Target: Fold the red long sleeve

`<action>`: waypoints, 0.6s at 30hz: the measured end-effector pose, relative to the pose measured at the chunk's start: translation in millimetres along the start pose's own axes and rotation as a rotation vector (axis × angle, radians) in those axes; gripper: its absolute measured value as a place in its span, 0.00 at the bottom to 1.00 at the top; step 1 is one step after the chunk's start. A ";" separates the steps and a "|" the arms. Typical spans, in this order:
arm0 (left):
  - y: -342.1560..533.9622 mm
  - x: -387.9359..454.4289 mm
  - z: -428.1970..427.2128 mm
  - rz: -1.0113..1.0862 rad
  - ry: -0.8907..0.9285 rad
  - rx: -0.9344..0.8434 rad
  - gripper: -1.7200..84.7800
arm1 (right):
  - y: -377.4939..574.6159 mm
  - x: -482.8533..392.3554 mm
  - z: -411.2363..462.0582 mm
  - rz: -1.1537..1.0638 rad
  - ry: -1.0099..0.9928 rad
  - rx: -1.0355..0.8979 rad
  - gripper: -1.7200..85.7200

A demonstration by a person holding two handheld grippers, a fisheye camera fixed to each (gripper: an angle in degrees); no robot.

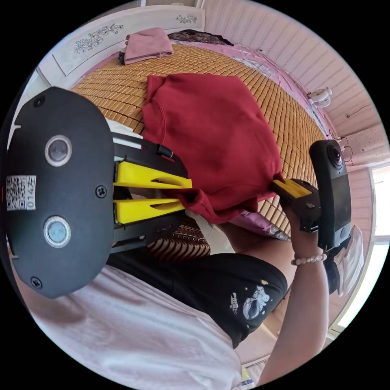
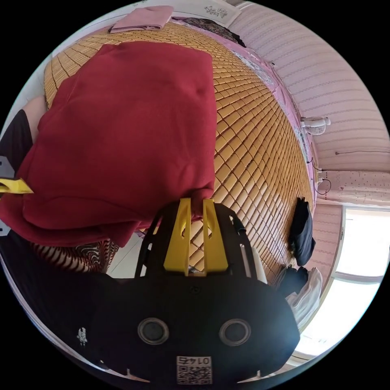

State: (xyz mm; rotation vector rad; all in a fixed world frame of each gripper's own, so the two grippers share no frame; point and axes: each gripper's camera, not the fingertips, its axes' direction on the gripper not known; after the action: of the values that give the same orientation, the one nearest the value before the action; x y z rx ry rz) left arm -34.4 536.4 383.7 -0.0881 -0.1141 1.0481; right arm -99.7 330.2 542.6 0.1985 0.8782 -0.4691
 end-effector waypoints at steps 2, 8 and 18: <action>-0.6 10.1 -5.3 0.059 -0.068 -0.006 0.06 | 1.2 -4.0 -10.7 0.007 0.007 0.021 0.07; 4.2 48.3 -24.5 0.313 -0.411 -0.017 0.06 | 19.8 -12.0 -45.9 -0.023 0.082 0.076 0.08; 15.8 72.5 -55.3 0.436 -0.550 0.099 0.05 | 98.7 28.0 -102.8 0.143 -0.016 0.075 0.08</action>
State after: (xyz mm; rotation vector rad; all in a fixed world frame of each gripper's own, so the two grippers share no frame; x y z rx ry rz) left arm -4.7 606.2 330.7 0.2812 -0.5598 1.4912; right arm -109.0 444.9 454.0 0.3239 0.8254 -0.3697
